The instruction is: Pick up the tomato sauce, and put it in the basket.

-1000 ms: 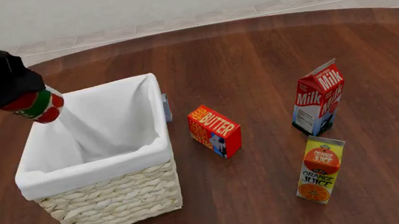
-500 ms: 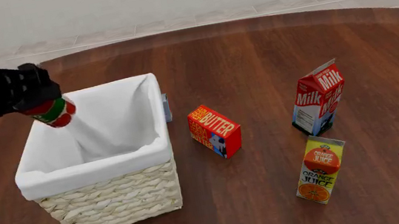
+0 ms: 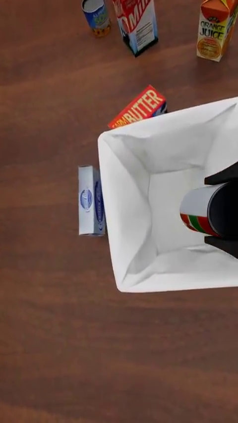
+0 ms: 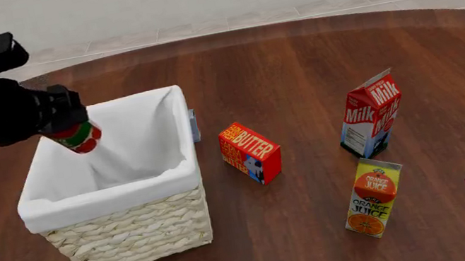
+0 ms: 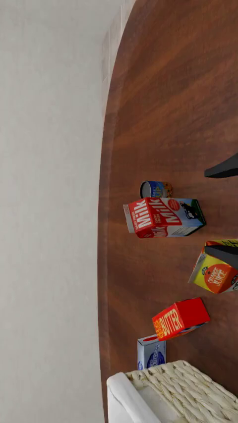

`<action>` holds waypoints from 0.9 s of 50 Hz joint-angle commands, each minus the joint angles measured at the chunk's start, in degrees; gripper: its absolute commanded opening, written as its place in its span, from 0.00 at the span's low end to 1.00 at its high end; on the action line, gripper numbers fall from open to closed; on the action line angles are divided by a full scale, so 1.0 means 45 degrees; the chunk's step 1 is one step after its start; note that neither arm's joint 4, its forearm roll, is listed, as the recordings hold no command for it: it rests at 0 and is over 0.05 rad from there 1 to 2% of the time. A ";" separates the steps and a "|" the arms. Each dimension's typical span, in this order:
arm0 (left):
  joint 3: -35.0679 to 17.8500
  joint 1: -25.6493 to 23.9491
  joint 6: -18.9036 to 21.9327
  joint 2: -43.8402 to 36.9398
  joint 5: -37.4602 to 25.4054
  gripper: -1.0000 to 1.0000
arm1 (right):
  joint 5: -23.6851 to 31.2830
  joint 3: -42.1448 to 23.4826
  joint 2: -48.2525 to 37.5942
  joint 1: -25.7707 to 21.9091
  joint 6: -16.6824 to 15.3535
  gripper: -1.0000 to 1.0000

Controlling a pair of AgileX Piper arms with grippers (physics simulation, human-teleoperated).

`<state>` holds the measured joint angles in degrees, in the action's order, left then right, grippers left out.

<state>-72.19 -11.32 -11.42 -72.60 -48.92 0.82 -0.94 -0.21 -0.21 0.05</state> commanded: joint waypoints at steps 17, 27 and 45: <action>0.0420 -0.0097 0.0505 -0.0775 0.0819 0.00 | -0.0025 0.0018 -0.0007 0.0018 -0.0002 1.00; 0.0437 -0.0158 0.0610 -0.1030 0.0880 0.00 | -0.0025 0.0018 -0.0007 0.0018 -0.0001 1.00; 0.0957 -0.0171 0.0844 -0.1633 0.1576 0.00 | -0.0027 0.0018 -0.0005 0.0019 -0.0003 1.00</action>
<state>-69.13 -12.00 -9.33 -78.87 -43.48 0.82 -0.94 -0.20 -0.21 0.05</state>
